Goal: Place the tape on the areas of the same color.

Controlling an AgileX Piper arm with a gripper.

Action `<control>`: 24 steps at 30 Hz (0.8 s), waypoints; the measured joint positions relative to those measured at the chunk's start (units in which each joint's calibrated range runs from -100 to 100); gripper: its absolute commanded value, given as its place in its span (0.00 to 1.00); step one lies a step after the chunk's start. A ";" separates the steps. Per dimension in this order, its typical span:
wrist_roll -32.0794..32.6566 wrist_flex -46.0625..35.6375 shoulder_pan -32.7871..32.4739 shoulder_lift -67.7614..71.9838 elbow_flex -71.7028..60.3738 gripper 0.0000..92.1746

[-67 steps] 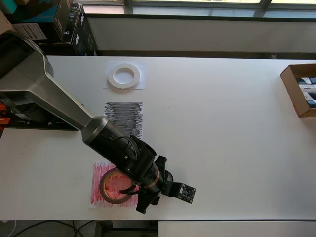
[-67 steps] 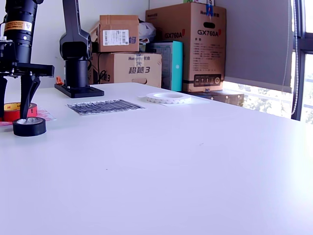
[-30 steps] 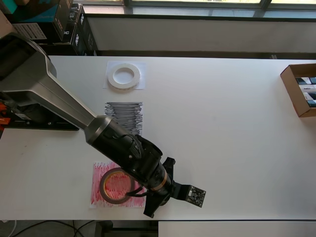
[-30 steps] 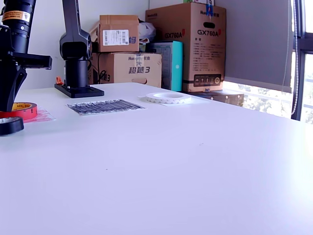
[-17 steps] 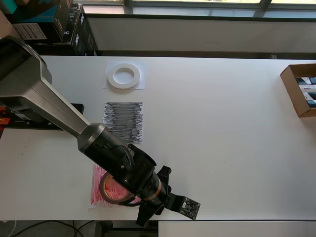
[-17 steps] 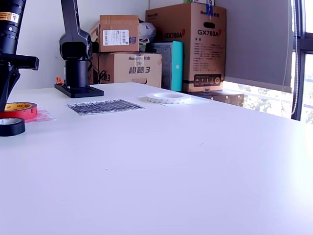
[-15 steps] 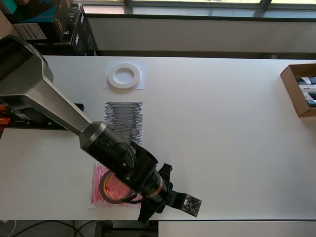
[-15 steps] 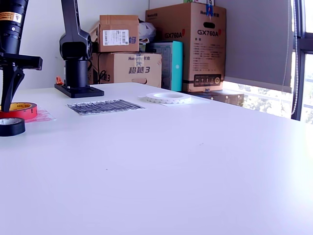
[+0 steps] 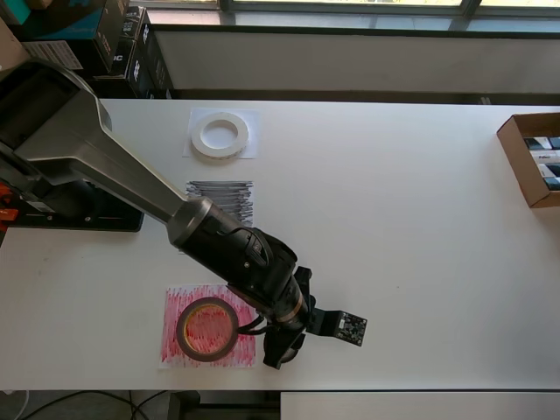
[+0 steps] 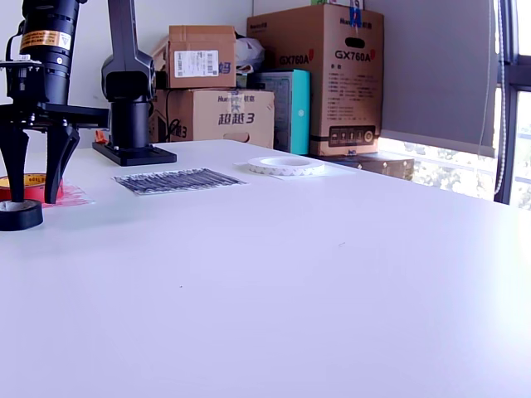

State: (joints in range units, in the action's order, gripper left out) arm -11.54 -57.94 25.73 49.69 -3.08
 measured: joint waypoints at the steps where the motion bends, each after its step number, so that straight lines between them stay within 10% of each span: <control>1: 0.00 0.44 0.00 0.20 0.00 0.46; 24: 0.00 0.26 0.75 2.20 0.00 0.46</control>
State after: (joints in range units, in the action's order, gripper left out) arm -11.54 -57.68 26.49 51.90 -3.08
